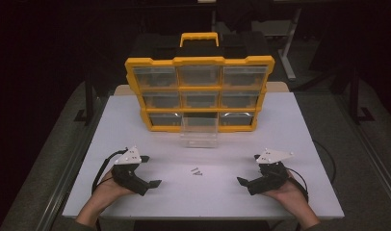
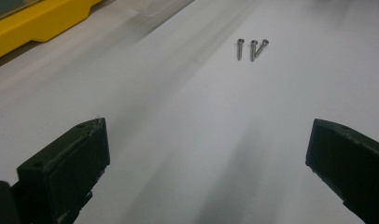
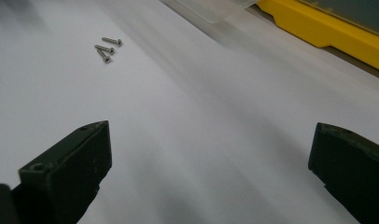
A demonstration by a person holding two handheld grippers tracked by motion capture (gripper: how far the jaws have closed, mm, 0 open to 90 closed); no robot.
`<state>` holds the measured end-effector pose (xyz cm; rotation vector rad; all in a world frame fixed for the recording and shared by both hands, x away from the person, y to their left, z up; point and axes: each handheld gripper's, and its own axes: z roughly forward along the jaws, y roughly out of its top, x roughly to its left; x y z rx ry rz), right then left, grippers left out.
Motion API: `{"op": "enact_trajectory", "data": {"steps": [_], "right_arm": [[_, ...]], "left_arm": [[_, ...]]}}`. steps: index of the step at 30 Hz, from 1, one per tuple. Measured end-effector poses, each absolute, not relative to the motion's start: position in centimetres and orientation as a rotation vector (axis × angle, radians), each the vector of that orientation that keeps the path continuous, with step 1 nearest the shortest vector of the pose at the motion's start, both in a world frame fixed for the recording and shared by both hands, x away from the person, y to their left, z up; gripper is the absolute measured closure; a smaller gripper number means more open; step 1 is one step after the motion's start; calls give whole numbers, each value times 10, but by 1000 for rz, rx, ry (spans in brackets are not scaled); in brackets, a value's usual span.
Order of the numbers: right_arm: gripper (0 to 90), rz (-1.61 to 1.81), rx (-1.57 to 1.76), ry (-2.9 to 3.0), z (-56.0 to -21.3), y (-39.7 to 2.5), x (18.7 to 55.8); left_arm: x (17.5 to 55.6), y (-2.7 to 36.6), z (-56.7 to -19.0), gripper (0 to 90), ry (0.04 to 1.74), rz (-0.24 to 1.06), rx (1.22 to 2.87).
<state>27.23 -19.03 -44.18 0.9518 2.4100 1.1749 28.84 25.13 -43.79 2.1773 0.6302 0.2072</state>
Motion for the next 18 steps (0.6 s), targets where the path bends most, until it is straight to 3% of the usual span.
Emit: {"op": "enact_trajectory", "data": {"steps": [18], "right_arm": [[0,1196,945,2413,-440,-190,272]], "left_arm": [[294,249,-437,0,627,192,2176]]}}
